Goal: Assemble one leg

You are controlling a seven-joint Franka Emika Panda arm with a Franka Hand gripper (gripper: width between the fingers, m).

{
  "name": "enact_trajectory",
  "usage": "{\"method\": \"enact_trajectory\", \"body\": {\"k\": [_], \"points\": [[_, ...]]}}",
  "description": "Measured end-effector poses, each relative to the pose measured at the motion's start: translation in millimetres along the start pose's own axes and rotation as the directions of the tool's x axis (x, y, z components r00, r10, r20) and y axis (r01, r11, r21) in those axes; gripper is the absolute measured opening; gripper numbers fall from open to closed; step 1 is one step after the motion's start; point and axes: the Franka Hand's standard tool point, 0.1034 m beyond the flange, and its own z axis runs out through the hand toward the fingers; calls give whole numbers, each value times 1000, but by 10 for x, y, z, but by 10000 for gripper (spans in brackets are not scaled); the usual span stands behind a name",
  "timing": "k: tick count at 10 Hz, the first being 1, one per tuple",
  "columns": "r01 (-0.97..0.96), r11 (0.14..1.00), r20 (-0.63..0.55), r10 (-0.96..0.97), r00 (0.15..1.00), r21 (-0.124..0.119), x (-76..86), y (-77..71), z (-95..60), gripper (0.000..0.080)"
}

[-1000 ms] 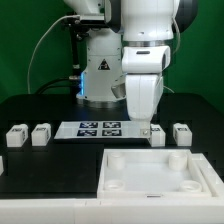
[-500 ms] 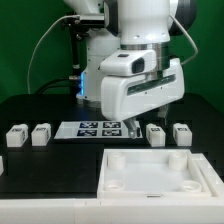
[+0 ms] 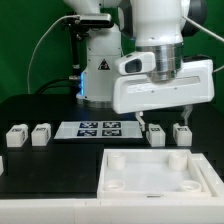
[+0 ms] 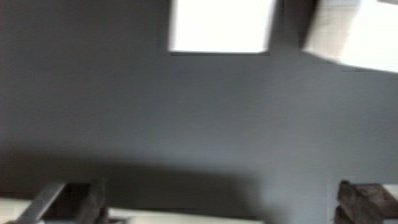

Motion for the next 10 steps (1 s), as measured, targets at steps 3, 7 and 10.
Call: {"method": "enact_trajectory", "body": {"k": [3,7,10], "points": [[14,1000,18,-15,1000,10,-46,-344,12,649],[21,1000,271,-19,962,-4,-115,-258,-6,649],[-135,989,544,144,827,-57,-359,-227,68,649]]}}
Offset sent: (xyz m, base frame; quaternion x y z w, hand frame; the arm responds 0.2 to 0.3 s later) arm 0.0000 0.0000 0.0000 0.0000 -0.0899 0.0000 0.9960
